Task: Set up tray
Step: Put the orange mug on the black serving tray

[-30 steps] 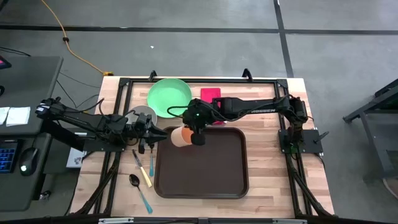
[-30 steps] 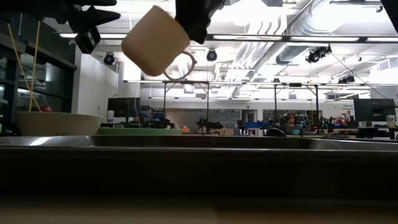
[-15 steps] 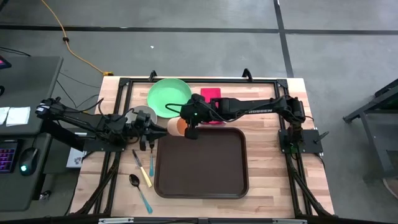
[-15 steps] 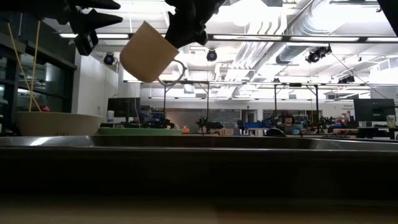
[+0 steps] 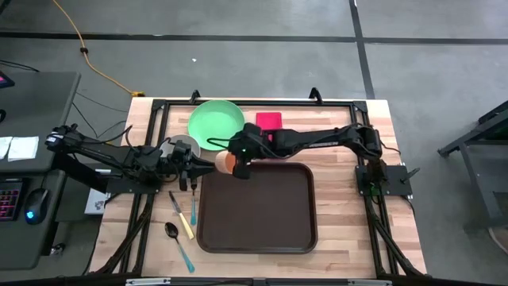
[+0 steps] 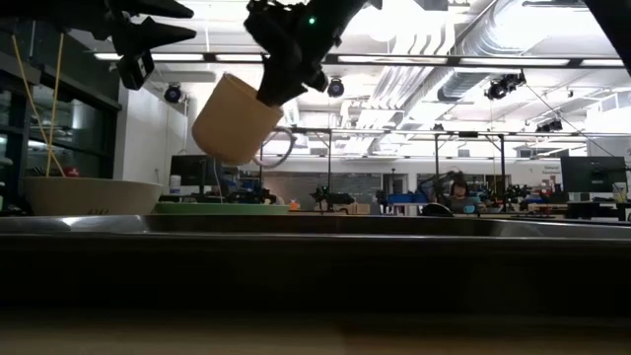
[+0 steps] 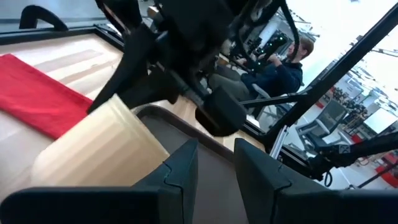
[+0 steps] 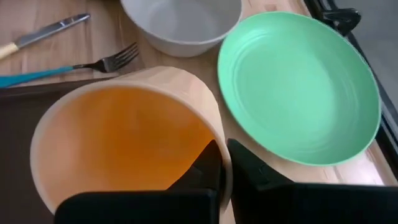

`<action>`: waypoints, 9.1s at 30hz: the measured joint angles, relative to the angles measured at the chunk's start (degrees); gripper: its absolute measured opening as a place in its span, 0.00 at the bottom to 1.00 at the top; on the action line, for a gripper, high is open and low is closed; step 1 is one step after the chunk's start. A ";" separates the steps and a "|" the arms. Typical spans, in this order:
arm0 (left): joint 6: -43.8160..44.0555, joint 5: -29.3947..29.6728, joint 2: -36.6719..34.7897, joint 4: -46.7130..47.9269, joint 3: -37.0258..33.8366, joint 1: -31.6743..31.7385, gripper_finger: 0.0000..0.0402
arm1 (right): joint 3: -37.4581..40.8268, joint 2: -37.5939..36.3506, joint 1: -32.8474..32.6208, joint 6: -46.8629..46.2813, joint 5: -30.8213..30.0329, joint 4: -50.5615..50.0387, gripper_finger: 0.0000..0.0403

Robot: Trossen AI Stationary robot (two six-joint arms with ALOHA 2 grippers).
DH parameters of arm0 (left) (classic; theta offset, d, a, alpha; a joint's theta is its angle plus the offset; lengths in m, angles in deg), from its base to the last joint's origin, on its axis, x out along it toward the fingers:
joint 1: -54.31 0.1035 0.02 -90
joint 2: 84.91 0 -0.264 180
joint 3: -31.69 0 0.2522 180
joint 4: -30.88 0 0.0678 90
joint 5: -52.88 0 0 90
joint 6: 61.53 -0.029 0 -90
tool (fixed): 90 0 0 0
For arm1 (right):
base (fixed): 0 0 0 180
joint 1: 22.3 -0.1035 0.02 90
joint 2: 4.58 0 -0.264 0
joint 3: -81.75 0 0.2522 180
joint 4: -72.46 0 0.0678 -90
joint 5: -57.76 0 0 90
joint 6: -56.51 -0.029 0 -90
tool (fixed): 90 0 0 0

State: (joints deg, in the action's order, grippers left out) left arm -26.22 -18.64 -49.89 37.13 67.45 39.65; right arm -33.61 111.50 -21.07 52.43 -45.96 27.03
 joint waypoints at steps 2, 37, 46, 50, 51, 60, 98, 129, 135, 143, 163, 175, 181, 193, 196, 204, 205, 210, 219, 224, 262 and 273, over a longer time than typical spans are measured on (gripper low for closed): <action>1.09 0.04 -0.01 0.14 0.00 0.01 0.34 | 0.00 0.45 -0.06 -0.02 -0.73 0.18 0.00; 9.02 2.42 0.01 -2.24 0.04 0.00 0.34 | 0.00 0.72 -1.40 1.11 -9.20 3.99 0.00; 6.88 4.03 1.60 8.04 7.33 0.01 0.34 | 0.00 0.74 -1.27 0.00 -6.51 3.68 0.00; 7.10 4.61 6.19 24.31 17.17 0.00 0.34 | -0.01 0.74 -1.08 0.00 -6.36 2.95 0.00; 7.20 4.64 7.48 27.82 19.76 0.00 0.34 | -0.01 0.74 -0.98 0.00 -6.31 2.78 0.00; 11.28 5.09 15.33 49.96 32.28 0.00 0.34 | 0.00 0.74 -0.83 -0.22 -4.43 2.33 0.00; 25.15 -0.07 15.18 85.35 32.83 0.00 0.34 | 0.07 5.04 2.42 -4.86 14.86 4.18 0.00; 25.20 0.15 15.22 86.10 32.81 0.00 0.34 | -3.34 5.09 3.21 4.57 17.32 -9.18 0.00; 25.20 0.15 15.22 86.09 32.81 0.00 0.34 | -3.37 5.64 3.19 4.59 17.76 -9.78 0.00; 24.98 0.18 15.24 86.07 32.79 0.00 0.34 | -3.34 8.91 2.60 4.57 18.44 -9.89 0.00; 24.98 0.22 15.24 86.05 32.79 0.02 0.34 | -3.34 8.91 2.89 4.55 18.56 -9.21 0.00; 24.96 0.20 15.24 85.27 32.79 0.02 0.34 | -3.34 8.91 2.91 4.55 18.67 -9.17 0.00; 24.96 0.20 15.24 85.29 32.79 0.00 0.34 | -3.34 8.91 2.91 4.33 18.69 -9.06 0.08; 24.96 0.20 15.24 85.41 32.79 0.01 0.34 | -4.78 8.93 2.91 4.13 18.67 -9.87 0.22; 24.96 0.20 15.24 85.42 32.79 0.00 0.34 | -6.96 8.93 2.91 4.39 18.47 -9.62 0.23; 24.96 0.12 15.24 85.30 32.79 0.02 0.34 | -10.73 8.93 2.93 5.38 18.13 -11.85 0.25; 24.96 0.13 15.24 85.27 32.79 0.00 0.34 | -10.95 8.93 2.93 5.49 17.97 -12.18 0.26; 24.89 0.13 15.24 85.10 32.79 0.00 0.34 | -12.47 8.93 2.91 5.62 15.17 -14.71 0.26; 24.50 0.48 15.22 82.01 32.79 0.01 0.34 | -13.60 8.93 3.66 4.66 12.79 -22.14 0.26; 24.48 0.70 15.22 80.34 32.79 0.01 0.34 | -13.59 8.93 4.66 3.91 12.80 -26.38 0.26; 20.60 3.21 17.53 67.68 32.76 0.02 0.34 | -13.51 3.00 13.78 5.46 12.63 -38.31 0.26; 18.77 3.06 20.51 65.50 32.74 0.02 0.34 | -13.51 -6.22 14.13 5.37 9.09 -37.42 0.26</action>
State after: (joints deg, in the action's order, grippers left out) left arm -7.45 -15.58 -29.38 102.64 100.19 39.67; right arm -47.12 105.28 -6.93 57.79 -36.87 -10.40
